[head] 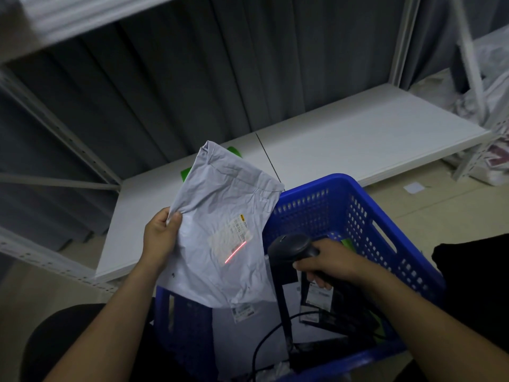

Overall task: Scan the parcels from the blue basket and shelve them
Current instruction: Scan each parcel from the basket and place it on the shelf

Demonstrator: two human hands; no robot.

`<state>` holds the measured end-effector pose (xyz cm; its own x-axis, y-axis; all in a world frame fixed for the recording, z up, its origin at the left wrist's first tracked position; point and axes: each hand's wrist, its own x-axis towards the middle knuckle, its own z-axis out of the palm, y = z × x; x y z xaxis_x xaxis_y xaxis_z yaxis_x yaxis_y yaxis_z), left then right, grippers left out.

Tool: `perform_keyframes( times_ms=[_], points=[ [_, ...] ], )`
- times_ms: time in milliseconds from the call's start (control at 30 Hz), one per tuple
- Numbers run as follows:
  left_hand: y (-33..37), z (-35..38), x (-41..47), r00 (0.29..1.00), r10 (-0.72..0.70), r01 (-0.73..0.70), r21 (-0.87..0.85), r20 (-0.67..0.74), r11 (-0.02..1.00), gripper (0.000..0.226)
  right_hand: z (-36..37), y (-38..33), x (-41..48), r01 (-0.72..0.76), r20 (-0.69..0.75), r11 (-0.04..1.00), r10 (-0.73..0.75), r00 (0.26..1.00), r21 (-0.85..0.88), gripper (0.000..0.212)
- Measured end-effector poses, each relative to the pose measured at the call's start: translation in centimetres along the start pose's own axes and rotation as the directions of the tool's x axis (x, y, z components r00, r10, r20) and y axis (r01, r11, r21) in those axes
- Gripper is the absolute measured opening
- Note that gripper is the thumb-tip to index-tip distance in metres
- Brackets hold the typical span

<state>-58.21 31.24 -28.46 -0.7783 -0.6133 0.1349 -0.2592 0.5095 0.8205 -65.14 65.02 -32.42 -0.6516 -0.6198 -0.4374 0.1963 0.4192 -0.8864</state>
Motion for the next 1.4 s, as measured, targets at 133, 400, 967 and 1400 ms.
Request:
perform_keyframes(
  times_ms=[133, 400, 967, 1400],
  points=[
    [0.1, 0.4, -0.1, 1.000, -0.002, 0.002, 0.001, 0.013, 1.000, 0.016, 0.1, -0.1, 0.2, 0.000, -0.005, 1.000, 0.000, 1.000, 0.003, 0.028],
    [3.1, 2.5, 2.5, 0.999, 0.019, -0.021, -0.076, -0.028, 0.997, 0.016, -2.7, -4.3, 1.3, 0.046, -0.163, 0.998, -0.053, 0.985, -0.045, 0.022],
    [10.4, 21.9, 21.0, 0.952, -0.273, 0.283, -0.720, 0.135, 0.634, 0.023, -16.9, -9.0, 11.6, 0.011, -0.551, 0.998, -0.039, 0.833, -0.054, 0.022],
    [-0.1, 27.6, 24.6, 0.939, -0.218, 0.212, 0.052, 0.266, 0.976, 0.079, -17.0, -7.5, 14.8, -0.114, -0.528, 0.990, 0.052, 0.848, -0.087, 0.027]
  ],
)
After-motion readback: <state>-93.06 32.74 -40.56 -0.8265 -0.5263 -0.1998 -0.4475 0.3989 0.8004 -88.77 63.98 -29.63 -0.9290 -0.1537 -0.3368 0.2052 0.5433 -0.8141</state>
